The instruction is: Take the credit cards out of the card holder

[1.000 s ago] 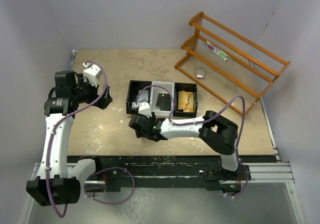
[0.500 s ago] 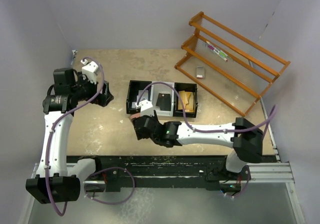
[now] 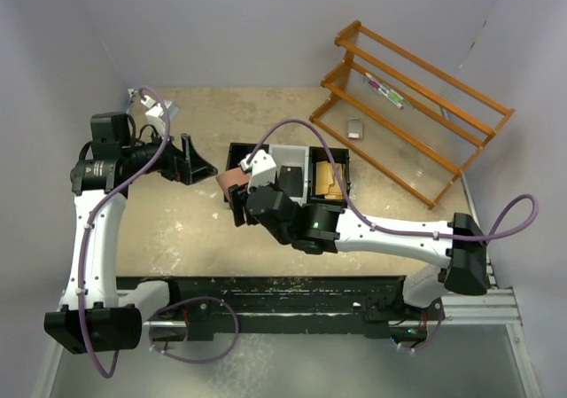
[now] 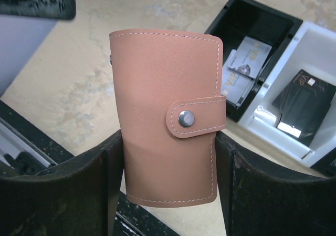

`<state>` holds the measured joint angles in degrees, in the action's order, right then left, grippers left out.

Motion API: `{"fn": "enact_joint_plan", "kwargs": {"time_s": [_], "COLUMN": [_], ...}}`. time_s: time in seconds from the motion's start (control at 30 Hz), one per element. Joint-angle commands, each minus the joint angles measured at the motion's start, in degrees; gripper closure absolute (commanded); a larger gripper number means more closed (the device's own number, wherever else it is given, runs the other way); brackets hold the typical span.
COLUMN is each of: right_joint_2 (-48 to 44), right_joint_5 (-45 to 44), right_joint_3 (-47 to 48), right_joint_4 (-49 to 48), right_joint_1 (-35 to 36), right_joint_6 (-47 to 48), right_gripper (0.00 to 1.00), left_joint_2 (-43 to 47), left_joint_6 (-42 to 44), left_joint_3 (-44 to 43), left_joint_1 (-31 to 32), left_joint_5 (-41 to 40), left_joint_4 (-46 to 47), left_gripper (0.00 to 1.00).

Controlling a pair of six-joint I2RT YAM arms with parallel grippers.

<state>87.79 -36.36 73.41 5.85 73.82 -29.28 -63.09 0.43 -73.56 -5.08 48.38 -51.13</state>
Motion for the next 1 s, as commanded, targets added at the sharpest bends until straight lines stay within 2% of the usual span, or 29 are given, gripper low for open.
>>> {"fn": "enact_joint_plan", "kwargs": {"time_s": [0.0, 0.3, 0.43, 0.67, 0.87, 0.97], "right_joint_2": [-3.88, -3.86, -2.7, -1.47, -2.35, -4.21], "right_joint_5": [-0.46, 2.71, 3.12, 5.34, 10.53, 17.23], "right_joint_3": [2.2, 5.29, 7.0, 8.35, 7.18, 5.72], "right_joint_4": [-6.92, -10.96, -11.81, -12.61, -12.25, -11.13], "right_joint_1": [-0.15, -0.17, -0.17, -0.17, -0.49, -3.29], "right_joint_6": [3.31, 6.11, 6.62, 6.86, 6.29, 3.17], "right_gripper": [0.34, 0.34, 0.34, 0.34, 0.25, 0.18], "left_joint_2": [1.45, 3.63, 3.0, 1.83, 1.53, 1.39], "left_joint_6": [-5.63, -11.69, -15.12, -14.64, -13.62, -12.88], "left_joint_3": [-2.39, -0.06, 1.05, 1.14, 0.4, -0.11], "left_joint_1": [0.16, 0.16, 0.17, 0.16, 0.16, 0.15], "left_joint_5": [9.28, 13.39, 16.06, 16.57, 16.53, 16.42], "left_joint_4": [-0.56, 3.43, 5.14, 4.36, 3.85, 3.33], "left_gripper": [0.01, 0.01, 0.18, 0.5, 0.86, 0.98]}}
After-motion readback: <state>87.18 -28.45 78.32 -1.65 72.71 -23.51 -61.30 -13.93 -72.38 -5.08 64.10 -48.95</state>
